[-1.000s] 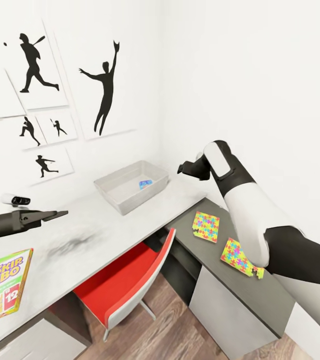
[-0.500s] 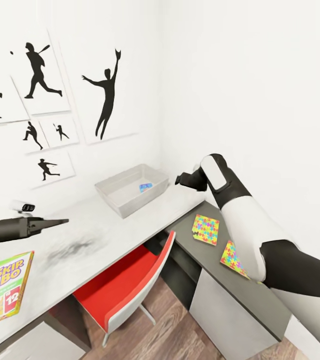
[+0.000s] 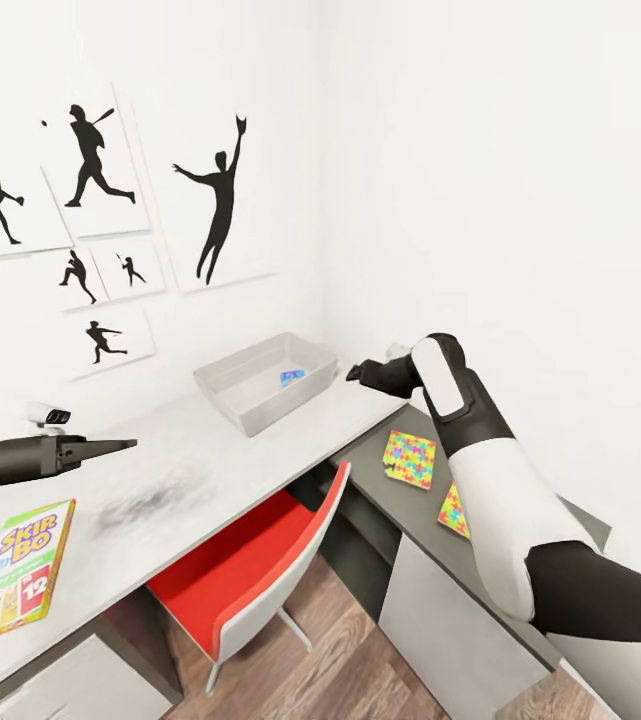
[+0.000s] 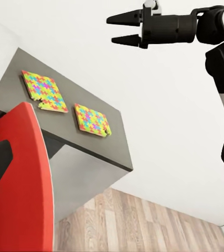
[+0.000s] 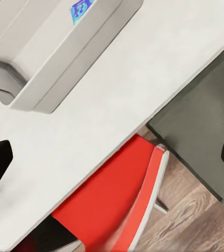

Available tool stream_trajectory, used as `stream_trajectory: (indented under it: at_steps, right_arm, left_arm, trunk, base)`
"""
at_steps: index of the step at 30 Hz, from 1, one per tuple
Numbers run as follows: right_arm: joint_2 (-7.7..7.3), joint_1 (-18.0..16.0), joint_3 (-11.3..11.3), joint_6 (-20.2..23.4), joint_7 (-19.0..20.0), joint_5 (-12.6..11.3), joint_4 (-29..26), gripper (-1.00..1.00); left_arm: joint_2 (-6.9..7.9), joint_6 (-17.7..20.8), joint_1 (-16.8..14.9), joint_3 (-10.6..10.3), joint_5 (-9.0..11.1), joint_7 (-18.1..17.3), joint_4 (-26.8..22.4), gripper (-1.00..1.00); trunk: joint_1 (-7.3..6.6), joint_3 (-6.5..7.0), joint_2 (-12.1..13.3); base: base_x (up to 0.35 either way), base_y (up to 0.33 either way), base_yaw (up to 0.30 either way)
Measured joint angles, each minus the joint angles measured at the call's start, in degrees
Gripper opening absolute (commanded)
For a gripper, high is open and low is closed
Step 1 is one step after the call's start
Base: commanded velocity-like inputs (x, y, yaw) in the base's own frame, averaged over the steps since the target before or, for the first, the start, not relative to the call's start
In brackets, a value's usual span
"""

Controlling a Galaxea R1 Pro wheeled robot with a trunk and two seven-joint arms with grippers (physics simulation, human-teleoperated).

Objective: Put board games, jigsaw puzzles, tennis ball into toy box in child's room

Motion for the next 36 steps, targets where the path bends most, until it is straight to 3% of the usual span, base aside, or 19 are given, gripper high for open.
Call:
stream_trajectory:
  at_steps: [12, 36]
  right_arm:
    - [-0.01, 0.87, -0.05, -0.09, 3.86, 0.07, -0.37, 1.00]
    - [-0.01, 1.23, -0.44, -0.15, 4.37, 0.07, -0.20, 1.00]
  left_arm:
    - [0.05, -0.01, 0.00, 0.00, 0.05, 0.00, 0.08, 1.00]
    - [-0.03, -0.08, 0.00, 0.00, -0.02, 0.00, 0.61, 1.00]
  trunk:
    - [0.00, 1.15, 0.00]
    - [-0.01, 3.44, 0.01]
  base:
    - [-0.036, 0.000, 0.000]
    - [-0.004, 0.000, 0.000]
